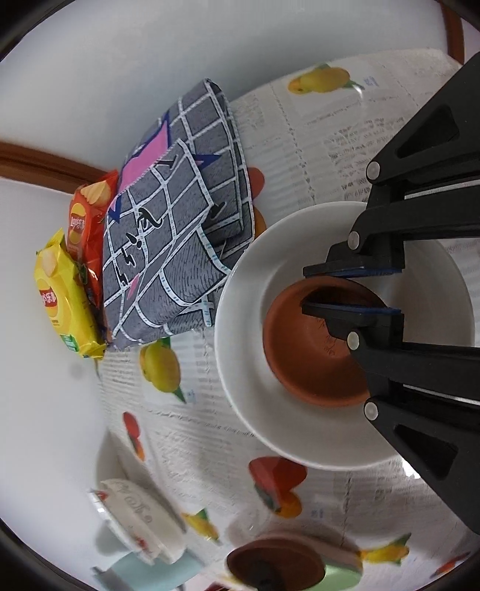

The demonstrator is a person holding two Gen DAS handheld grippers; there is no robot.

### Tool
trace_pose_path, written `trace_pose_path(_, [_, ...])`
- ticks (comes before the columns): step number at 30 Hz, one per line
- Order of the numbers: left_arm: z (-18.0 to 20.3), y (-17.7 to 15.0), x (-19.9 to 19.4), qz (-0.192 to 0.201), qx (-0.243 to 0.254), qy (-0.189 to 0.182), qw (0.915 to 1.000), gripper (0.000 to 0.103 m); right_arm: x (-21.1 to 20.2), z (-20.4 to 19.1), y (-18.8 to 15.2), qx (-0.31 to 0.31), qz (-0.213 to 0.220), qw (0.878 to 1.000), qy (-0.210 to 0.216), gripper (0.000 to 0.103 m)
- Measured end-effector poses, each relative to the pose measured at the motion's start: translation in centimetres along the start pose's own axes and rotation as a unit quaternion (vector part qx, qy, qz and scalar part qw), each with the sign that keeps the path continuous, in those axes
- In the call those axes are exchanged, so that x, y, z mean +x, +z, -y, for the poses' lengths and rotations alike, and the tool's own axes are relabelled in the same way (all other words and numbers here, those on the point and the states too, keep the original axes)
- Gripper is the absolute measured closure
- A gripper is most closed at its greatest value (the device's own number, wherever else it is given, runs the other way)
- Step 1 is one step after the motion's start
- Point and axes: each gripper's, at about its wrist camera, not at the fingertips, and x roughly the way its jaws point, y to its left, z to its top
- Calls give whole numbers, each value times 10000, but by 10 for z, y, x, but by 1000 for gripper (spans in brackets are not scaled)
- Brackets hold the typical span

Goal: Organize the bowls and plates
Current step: 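Lower the right gripper's clay bowl into the white bowl, then open the right gripper and release the clay bowl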

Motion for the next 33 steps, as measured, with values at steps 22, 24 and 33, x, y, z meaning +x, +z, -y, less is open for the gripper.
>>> trace_pose_path(22, [-1, -11, -26, 116, -9, -32, 9999, 94, 2, -12, -1, -566, 138, 9979, -268, 68])
trace_pose_path(24, [1, -12, -31, 163, 0, -43, 9999, 94, -4, -11, -3, -553, 234, 9979, -226, 63])
trace_pose_path(33, [14, -18, -45, 237, 108, 11, 9997, 94, -20, -3, -12, -373, 322, 9987, 131, 57])
